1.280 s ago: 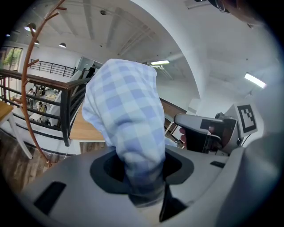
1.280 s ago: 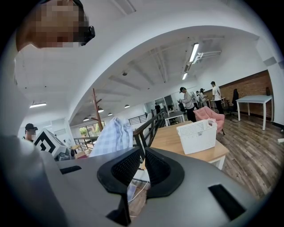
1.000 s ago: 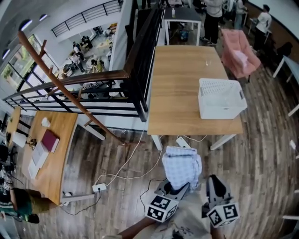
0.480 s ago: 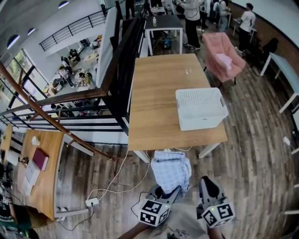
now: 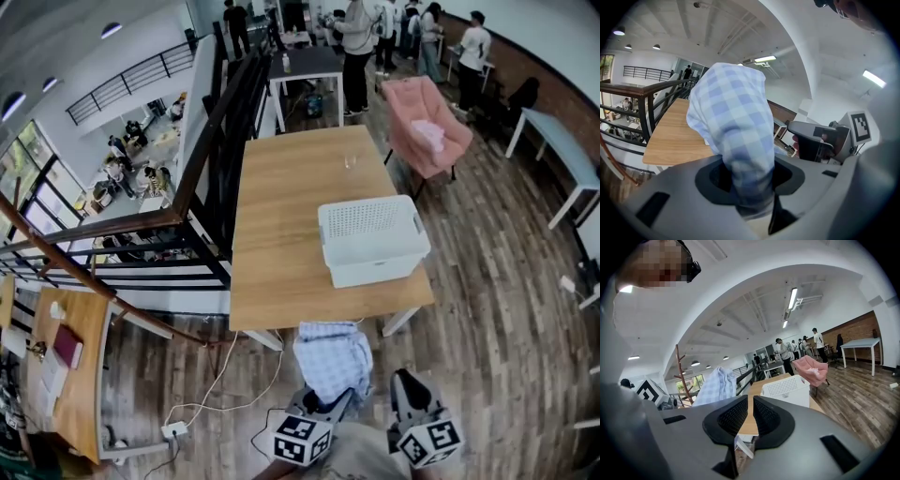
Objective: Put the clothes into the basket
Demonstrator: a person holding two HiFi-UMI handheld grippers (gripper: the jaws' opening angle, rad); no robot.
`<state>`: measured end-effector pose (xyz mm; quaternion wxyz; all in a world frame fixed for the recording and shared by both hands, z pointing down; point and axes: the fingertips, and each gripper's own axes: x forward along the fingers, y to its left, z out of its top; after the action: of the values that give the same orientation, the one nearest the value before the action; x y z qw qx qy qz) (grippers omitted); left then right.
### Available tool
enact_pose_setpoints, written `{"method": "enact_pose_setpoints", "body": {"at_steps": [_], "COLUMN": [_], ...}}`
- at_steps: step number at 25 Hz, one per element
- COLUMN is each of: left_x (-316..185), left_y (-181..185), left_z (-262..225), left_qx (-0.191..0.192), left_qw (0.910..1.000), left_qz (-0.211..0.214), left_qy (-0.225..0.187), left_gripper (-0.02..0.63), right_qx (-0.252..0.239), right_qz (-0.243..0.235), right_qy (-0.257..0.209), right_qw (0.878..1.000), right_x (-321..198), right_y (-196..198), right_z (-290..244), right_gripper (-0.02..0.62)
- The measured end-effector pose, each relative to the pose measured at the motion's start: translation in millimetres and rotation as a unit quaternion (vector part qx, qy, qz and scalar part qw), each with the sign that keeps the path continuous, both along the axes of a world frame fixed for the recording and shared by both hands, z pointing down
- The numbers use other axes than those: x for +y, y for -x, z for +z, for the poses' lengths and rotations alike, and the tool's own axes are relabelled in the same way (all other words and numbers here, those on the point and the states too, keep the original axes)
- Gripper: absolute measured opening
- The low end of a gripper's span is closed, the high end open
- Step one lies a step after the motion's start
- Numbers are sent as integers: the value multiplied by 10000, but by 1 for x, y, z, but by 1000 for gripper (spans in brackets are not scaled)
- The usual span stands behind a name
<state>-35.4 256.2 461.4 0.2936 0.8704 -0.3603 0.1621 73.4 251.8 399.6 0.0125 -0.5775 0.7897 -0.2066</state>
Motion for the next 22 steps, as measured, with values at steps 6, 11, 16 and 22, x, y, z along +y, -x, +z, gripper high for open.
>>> {"method": "enact_pose_setpoints", "body": {"at_steps": [6,11,16,22], "left_x": [-13,-34,-73,-122], "left_y": [-13,-17,-22,-27], "left_z": [-3,0,-2,-6], "left_qx": [-106,-114,-66,-74], "left_qw": [9999,9997,9994,9986], "left_qz": [89,192,352,530], "left_qy": [14,85,19,-9], "left_gripper": [172,172,172,172], "right_qx": [-95,-79,-12,48], "right_qz": [135,262,469,603], "right_qy": [144,199,198,210], "right_qw": [9998,9994,9987,9979], "right_x": [-10,-27,-58,-103], "right_y": [-16,-21,-27,-30], "right_z": [6,8,6,2], "right_gripper": [51,51,51,51]}}
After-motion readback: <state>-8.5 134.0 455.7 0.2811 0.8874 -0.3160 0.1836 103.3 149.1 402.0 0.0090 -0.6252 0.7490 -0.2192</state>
